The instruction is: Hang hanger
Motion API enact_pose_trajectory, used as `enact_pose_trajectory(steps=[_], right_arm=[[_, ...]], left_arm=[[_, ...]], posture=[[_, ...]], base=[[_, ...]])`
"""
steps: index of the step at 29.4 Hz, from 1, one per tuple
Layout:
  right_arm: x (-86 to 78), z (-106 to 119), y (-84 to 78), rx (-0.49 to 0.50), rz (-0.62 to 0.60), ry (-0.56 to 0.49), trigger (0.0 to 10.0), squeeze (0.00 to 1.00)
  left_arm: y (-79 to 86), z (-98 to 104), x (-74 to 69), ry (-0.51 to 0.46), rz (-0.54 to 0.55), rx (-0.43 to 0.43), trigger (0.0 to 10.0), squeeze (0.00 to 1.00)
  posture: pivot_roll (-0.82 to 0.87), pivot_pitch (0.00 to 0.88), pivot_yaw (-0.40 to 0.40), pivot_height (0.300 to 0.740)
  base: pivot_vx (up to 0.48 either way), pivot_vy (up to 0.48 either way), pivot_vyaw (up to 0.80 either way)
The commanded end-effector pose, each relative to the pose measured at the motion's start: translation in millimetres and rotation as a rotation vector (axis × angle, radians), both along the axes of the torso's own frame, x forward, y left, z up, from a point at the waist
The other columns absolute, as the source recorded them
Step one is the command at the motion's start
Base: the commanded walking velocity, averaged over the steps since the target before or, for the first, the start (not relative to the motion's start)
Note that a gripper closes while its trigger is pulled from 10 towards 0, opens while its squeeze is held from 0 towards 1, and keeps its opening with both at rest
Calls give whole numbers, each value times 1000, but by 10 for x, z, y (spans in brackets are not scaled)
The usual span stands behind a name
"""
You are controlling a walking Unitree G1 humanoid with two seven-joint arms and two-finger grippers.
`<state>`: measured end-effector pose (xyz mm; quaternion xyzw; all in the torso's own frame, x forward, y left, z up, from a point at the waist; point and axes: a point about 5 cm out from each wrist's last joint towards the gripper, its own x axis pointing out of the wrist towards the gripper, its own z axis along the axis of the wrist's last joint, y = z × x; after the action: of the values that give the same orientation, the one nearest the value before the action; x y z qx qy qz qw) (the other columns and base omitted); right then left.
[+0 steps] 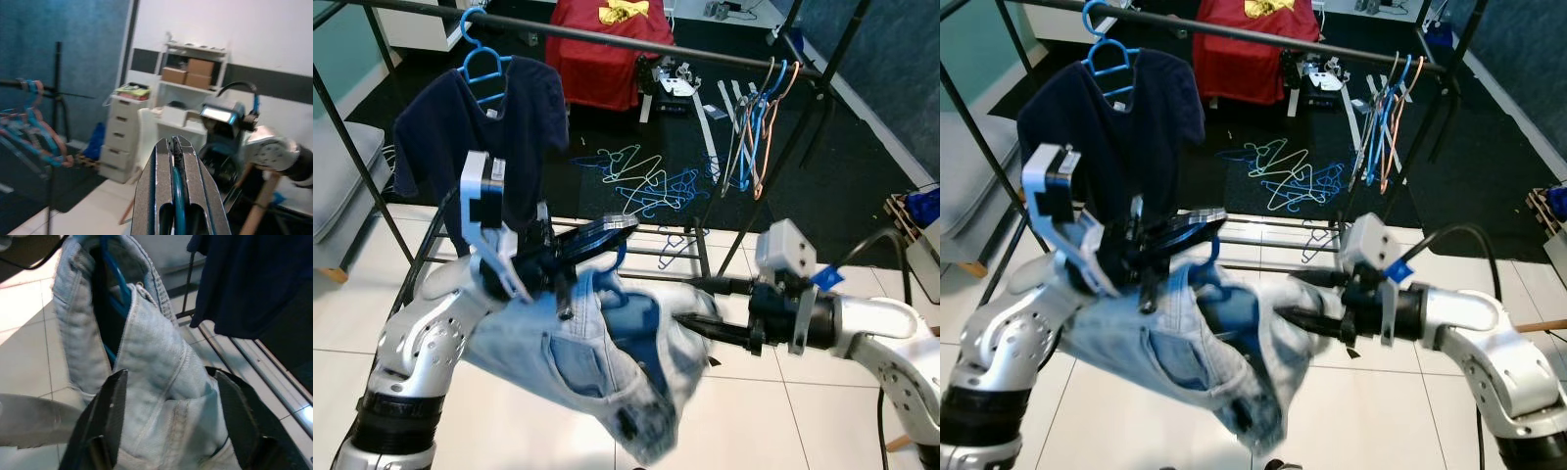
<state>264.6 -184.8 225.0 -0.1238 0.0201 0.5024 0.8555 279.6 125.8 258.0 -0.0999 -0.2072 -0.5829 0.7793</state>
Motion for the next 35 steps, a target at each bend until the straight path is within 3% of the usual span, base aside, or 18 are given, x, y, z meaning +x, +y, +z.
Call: enact_pose_trajectory(steps=[1,2,4,5,7,11,12,13,15,16,18,19,22,23,35], right_arm=[[31,22,-70,5,-52,-26,10000,1000],[31,22,-70,5,-52,-26,10000,1000],[162,169,-249,83,-229,-129,10000,1000],[162,169,-249,83,-229,-129,10000,1000],[214,224,-361,145,-357,-178,10000,1000],[250,76,-358,145,-474,-163,10000,1000],[285,3,-354,150,-539,-148,10000,494],[299,-72,-308,165,-555,-119,10000,0],[299,-72,-308,165,-555,-119,10000,0],[298,-148,-236,186,-543,-81,10000,0],[298,-148,-236,186,-543,-81,10000,0],[284,-215,-140,203,-506,-45,10000,0],[284,-215,-140,203,-506,-45,10000,0],[257,-253,-51,215,-454,-20,10000,0],[231,-338,94,168,-388,-13,10000,0]], left_arm=[[7,63,14,-35,27,-28,0,0],[7,63,14,-35,27,-28,0,0],[24,71,50,-40,88,-35,0,0],[24,71,50,-40,88,-35,0,0],[37,70,95,-33,157,-44,0,0],[23,125,181,-7,269,-86,0,0],[1,168,201,-4,299,-115,0,0],[-36,218,216,4,327,-147,1176,0],[-36,218,216,4,327,-147,1176,0],[-81,269,227,16,349,-179,3961,0],[-81,269,227,16,349,-179,3961,0],[-127,309,236,28,372,-198,6392,0],[-127,309,236,28,372,-198,6392,0],[-162,342,240,36,384,-211,10000,0],[-296,521,156,51,347,-281,10000,0]], posture=[[36,143,-80,740],[36,143,-80,740],[31,146,-85,740],[31,146,-85,740],[27,151,-86,740],[26,153,-88,740],[23,157,-86,740],[25,157,-86,740],[25,157,-86,740],[27,159,-88,740],[27,159,-88,740],[29,159,-88,740],[29,159,-88,740],[29,162,-92,740],[36,166,-93,740]], base=[[0,0,0],[0,0,0],[0,0,0],[0,0,0],[0,0,0],[0,0,0],[0,0,0],[0,0,0],[0,0,0],[0,0,0],[0,0,0],[0,0,0],[0,0,0],[0,0,0],[0,0,0]])
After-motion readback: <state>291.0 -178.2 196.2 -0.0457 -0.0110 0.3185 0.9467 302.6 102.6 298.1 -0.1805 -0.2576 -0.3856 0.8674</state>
